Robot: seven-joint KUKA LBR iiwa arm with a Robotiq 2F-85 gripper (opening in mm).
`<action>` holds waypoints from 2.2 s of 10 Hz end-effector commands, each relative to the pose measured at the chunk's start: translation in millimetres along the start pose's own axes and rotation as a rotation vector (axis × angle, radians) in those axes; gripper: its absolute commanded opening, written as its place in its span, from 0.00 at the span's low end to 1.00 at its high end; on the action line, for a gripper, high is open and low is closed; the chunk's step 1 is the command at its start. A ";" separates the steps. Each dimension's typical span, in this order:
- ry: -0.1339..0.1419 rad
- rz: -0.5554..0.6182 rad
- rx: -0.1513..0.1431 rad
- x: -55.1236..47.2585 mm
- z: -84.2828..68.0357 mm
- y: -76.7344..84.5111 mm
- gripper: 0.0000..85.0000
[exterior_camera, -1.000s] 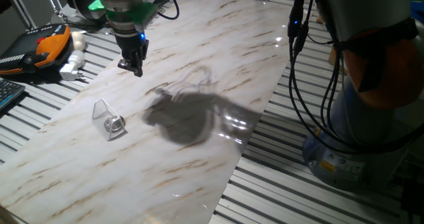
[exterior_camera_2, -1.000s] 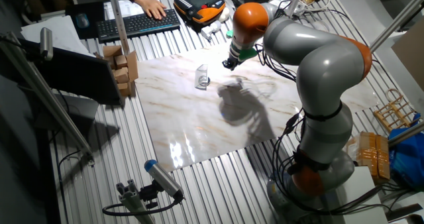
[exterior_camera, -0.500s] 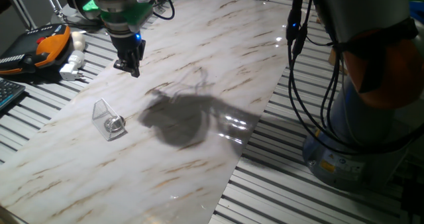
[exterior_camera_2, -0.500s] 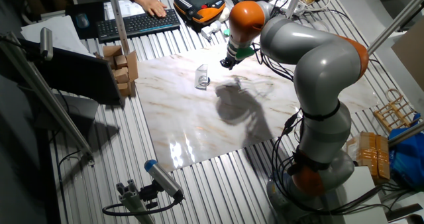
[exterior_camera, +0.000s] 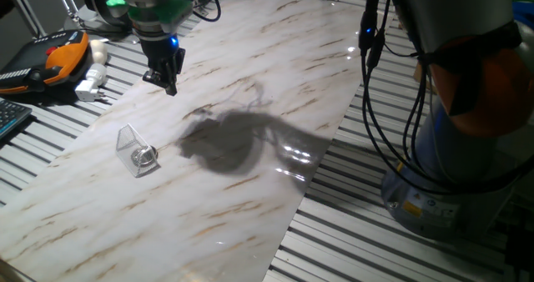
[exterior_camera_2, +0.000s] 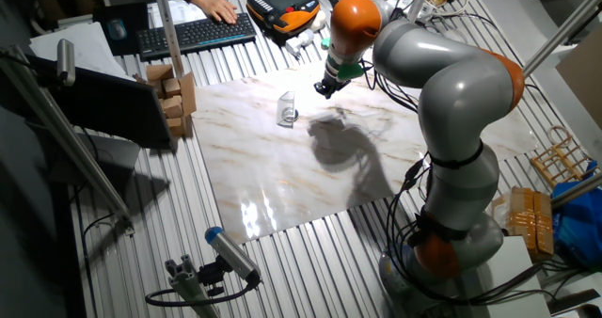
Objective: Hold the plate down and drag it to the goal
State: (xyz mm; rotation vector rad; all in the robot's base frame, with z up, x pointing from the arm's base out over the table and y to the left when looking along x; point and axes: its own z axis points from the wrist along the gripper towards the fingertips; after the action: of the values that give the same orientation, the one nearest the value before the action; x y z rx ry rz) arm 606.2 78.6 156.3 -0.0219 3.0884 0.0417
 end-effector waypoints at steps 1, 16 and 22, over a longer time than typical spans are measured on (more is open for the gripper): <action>0.000 -0.012 0.012 1.4 -1.6 -1.1 0.00; -0.017 -0.044 0.032 11.6 1.4 -6.6 0.00; -0.028 -0.051 0.042 12.1 1.8 -4.5 0.00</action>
State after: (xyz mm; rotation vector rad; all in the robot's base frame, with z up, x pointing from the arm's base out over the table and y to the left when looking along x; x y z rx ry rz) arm 594.2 74.0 153.7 -0.0980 3.0588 -0.0247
